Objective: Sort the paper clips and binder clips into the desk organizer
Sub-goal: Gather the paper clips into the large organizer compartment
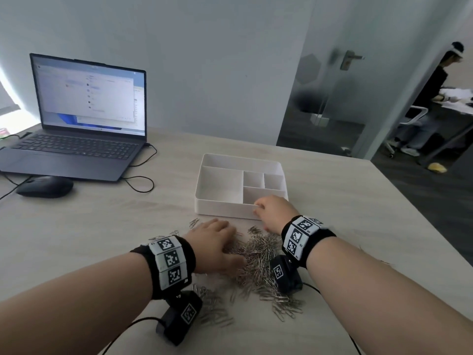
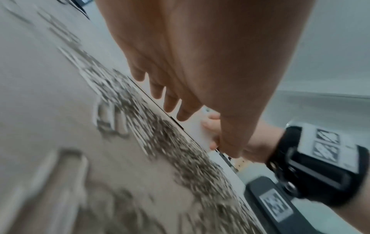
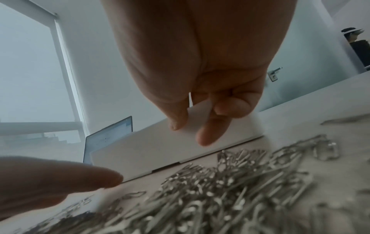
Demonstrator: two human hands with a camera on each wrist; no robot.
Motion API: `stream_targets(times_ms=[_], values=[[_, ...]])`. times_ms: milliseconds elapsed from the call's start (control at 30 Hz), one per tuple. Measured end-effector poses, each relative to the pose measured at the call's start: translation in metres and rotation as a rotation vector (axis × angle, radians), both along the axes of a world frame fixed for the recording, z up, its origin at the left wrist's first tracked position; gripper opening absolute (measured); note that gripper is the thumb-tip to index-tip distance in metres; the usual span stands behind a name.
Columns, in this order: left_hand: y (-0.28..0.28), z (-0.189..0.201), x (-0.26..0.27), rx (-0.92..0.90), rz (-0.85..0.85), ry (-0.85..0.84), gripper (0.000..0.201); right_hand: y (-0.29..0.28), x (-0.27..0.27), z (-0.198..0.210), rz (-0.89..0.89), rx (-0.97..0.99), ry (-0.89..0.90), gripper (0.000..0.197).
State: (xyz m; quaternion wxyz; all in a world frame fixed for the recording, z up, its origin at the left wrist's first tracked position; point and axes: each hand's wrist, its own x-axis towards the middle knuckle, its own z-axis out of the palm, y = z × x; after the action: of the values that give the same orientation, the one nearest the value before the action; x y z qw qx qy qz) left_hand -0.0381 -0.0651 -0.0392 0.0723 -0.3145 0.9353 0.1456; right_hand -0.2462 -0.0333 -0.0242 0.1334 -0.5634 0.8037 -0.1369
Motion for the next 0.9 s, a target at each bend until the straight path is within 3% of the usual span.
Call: stream_targets(times_ms=[133, 233, 333, 433, 567, 600, 700, 767, 900], values=[[-0.019, 0.002, 0.018, -0.019, 0.177, -0.027, 0.095, 0.018, -0.011, 0.010, -0.069, -0.203, 0.022, 0.023], [-0.024, 0.001, 0.029, 0.046, 0.198, -0.080, 0.104, 0.038, -0.029, 0.010, -0.176, -0.255, 0.032, 0.023], [-0.016, 0.002, 0.031, 0.045, 0.132, -0.086, 0.135, 0.056, -0.041, 0.004, -0.213, -0.122, -0.037, 0.035], [-0.004, 0.004, 0.026, 0.052, 0.083, -0.055, 0.135, 0.070, -0.038, -0.001, -0.141, 0.047, -0.074, 0.035], [0.008, 0.005, 0.019, 0.088, 0.044, -0.033, 0.137, 0.081, -0.012, 0.003, -0.049, 0.105, -0.135, 0.040], [0.013, 0.007, 0.017, 0.102, 0.047, -0.042, 0.133, 0.081, -0.006, 0.004, -0.026, 0.110, -0.148, 0.041], [0.026, 0.013, 0.018, 0.132, 0.063, -0.050, 0.094, 0.082, 0.010, 0.003, 0.093, 0.149, -0.157, 0.047], [0.024, 0.012, 0.021, 0.145, 0.068, -0.013, 0.088, 0.082, 0.014, 0.002, 0.107, 0.113, -0.157, 0.045], [0.007, 0.011, 0.030, 0.069, 0.153, 0.039, 0.085, 0.083, 0.007, 0.007, -0.048, -0.029, -0.177, 0.038]])
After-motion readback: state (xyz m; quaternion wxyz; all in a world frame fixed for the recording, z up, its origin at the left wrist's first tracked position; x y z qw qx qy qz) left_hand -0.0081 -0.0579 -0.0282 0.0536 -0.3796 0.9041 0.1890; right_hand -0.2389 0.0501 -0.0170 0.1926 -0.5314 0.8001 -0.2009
